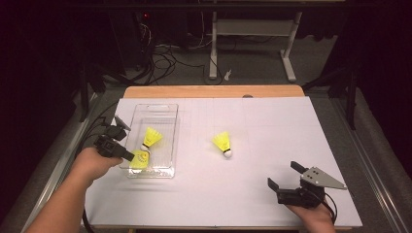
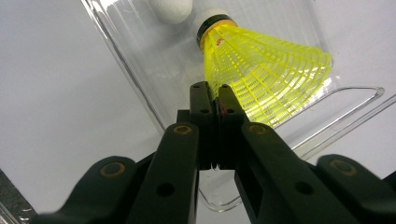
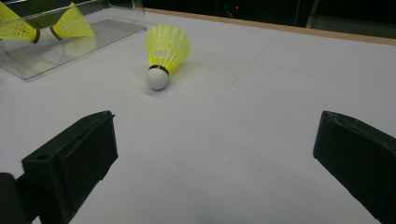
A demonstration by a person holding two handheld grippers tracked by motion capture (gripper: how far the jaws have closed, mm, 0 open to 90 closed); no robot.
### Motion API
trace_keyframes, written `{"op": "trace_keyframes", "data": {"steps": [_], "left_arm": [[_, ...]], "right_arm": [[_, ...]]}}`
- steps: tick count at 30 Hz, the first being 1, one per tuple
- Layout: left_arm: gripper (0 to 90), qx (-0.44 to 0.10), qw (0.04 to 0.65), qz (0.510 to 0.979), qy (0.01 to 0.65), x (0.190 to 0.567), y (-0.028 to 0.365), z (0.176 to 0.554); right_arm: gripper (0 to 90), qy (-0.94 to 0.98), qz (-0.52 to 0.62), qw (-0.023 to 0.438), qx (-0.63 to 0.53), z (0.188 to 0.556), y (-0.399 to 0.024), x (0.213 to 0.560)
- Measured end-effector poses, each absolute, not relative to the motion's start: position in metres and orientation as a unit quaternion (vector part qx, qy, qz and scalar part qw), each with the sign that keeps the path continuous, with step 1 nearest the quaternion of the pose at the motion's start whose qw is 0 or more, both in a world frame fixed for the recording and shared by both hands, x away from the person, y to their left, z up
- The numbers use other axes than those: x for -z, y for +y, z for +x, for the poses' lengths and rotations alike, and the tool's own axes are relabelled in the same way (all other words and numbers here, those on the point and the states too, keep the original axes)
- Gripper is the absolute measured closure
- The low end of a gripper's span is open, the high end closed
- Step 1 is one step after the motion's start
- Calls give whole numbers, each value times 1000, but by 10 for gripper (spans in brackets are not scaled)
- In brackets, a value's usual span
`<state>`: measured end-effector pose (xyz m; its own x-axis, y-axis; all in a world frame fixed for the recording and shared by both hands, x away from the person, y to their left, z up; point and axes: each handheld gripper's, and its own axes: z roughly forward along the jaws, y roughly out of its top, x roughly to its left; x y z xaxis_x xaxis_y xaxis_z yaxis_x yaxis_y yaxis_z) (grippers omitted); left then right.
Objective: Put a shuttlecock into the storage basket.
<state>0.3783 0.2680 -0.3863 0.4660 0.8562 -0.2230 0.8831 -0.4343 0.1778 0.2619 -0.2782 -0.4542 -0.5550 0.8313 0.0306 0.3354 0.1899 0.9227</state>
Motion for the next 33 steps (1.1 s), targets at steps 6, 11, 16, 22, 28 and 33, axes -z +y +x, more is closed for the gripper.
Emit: {"op": "trace_keyframes", "data": {"steps": [6, 11, 16, 22, 28, 33], "left_arm": [[886, 47, 123, 849, 511, 388, 266, 378], [884, 47, 108, 854, 506, 390, 264, 377], [883, 42, 94, 860, 500, 391, 261, 375], [878, 40, 85, 863, 497, 392, 259, 374], [871, 41, 80, 864, 495, 393, 258, 374], [809, 47, 84, 862, 498, 390, 257, 374]], "right_arm": [[3, 729, 400, 250, -496, 262, -278, 454], [3, 729, 401, 249, -496, 262, -278, 454], [3, 729, 400, 249, -497, 262, -278, 454], [3, 728, 400, 250, -497, 262, -279, 454], [4, 728, 400, 249, -498, 262, -279, 454], [4, 728, 400, 249, -498, 262, -279, 454]]}}
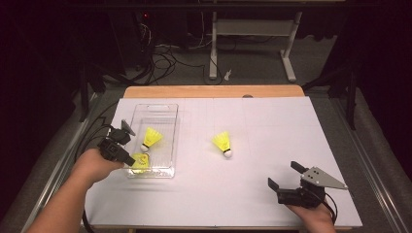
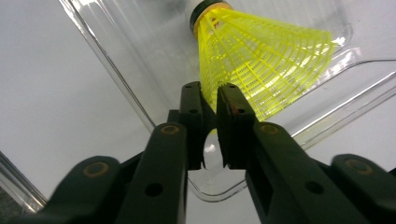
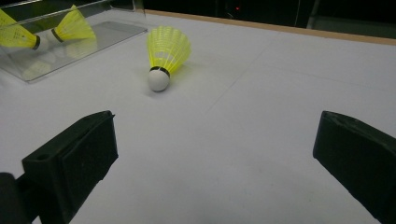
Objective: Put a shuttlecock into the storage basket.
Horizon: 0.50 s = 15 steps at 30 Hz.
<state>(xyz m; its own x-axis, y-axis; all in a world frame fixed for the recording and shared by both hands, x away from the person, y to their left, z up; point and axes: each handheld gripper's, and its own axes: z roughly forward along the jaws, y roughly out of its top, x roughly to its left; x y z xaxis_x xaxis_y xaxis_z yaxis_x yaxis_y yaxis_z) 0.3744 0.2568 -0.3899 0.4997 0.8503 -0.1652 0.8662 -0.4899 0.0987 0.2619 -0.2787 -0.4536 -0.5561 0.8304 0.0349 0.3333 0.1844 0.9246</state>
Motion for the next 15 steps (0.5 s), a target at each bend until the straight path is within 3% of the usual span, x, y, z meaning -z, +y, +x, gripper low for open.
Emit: {"op": "trace_keyframes", "data": {"steps": [15], "left_arm": [[570, 36, 94, 861, 498, 360, 250, 368]], "right_arm": [[4, 727, 397, 250, -502, 261, -278, 452]]}}
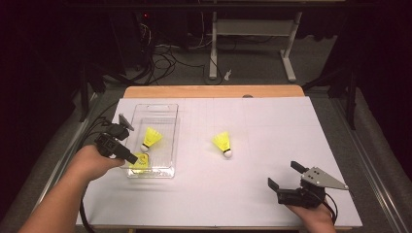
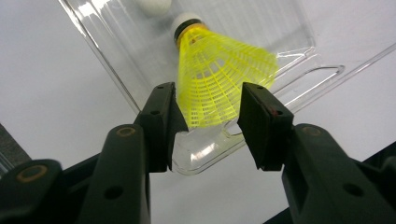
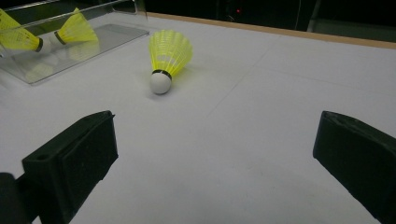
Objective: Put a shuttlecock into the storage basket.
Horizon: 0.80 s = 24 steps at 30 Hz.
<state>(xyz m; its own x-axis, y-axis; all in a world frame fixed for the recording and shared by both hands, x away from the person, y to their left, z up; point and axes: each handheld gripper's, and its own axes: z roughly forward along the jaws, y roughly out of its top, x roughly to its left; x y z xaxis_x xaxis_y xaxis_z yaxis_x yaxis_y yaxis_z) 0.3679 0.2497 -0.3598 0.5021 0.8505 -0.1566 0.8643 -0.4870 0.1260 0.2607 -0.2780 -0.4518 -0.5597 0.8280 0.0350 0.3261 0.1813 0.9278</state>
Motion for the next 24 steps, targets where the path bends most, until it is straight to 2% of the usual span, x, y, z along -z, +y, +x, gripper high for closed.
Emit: {"op": "trace_keyframes", "data": {"steps": [14, 24], "left_arm": [[422, 34, 91, 863, 495, 348, 241, 369], [212, 46, 86, 866, 490, 347, 236, 368]], "right_arm": [[4, 725, 396, 251, -504, 260, -279, 451], [4, 725, 395, 252, -504, 260, -279, 450]]}}
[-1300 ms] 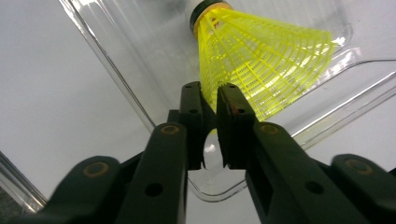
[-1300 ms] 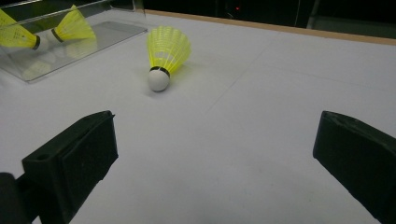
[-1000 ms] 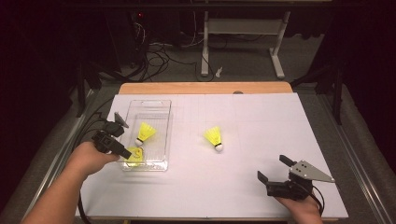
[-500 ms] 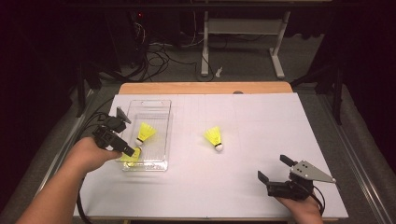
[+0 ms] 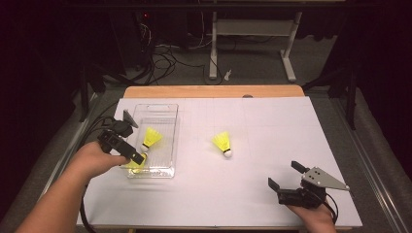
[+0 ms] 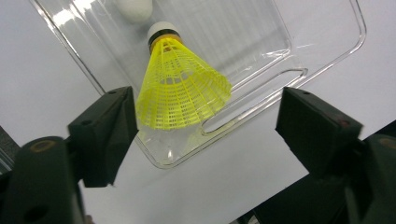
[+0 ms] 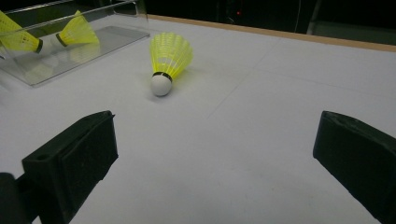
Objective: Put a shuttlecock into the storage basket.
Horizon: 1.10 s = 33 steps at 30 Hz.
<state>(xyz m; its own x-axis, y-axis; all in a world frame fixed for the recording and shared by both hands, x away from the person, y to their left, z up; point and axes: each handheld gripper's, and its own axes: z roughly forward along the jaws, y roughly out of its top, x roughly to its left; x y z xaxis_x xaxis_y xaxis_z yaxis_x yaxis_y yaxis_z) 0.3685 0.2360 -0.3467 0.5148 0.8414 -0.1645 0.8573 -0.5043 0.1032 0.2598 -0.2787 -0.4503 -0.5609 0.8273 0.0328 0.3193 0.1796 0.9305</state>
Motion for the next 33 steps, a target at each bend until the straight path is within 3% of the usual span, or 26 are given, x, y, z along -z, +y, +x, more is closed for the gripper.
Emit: {"op": "trace_keyframes", "data": {"steps": [4, 8, 33], "left_arm": [[137, 56, 79, 869, 485, 348, 232, 369], [6, 60, 68, 871, 484, 351, 227, 369], [7, 65, 60, 887, 454, 349, 204, 364]], "right_arm": [[4, 726, 395, 252, -504, 260, -279, 450], [3, 726, 394, 252, -503, 260, -278, 451], [3, 732, 387, 257, -498, 261, -271, 452]]}}
